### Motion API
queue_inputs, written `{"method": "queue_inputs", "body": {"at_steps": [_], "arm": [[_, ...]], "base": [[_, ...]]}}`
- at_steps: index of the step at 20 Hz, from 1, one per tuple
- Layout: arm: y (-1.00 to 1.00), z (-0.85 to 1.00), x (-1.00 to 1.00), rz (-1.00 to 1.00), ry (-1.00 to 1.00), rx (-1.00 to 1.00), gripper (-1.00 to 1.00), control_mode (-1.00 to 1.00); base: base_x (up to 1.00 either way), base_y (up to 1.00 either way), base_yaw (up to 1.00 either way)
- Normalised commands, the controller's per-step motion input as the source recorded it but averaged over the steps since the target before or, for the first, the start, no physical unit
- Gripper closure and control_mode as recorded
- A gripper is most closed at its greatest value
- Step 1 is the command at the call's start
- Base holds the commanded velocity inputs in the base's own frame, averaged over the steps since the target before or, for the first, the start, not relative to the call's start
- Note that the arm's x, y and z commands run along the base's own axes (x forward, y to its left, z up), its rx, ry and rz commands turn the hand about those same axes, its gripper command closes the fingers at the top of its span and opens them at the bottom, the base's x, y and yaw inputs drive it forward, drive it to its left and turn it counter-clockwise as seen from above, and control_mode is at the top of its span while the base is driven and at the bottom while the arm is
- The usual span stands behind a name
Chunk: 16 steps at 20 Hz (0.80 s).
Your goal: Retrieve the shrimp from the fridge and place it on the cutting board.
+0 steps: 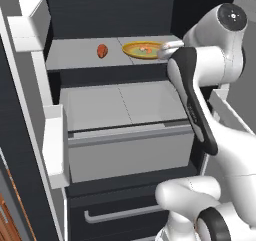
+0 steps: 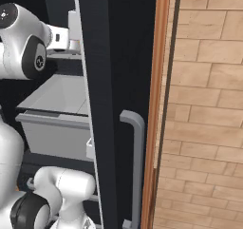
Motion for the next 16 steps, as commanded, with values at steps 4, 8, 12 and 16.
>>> {"method": "queue_inputs", "body": {"at_steps": [4,8,12,16], "arm": [[0.0,0.0,0.42,0.0,0.07,0.02,-1.0,-1.0],[0.0,-0.18,0.39,0.0,0.06,0.0,-1.0,-1.0],[-0.18,-0.37,0.37,0.0,0.11,0.0,-1.0,-1.0],[-0.21,-0.3,0.5,0.01,0.02,0.0,-1.0,-1.0]], "base": [[0.0,0.0,0.0],[0.0,0.0,0.0],[0.0,0.0,0.0],[0.0,0.0,0.0]]}}
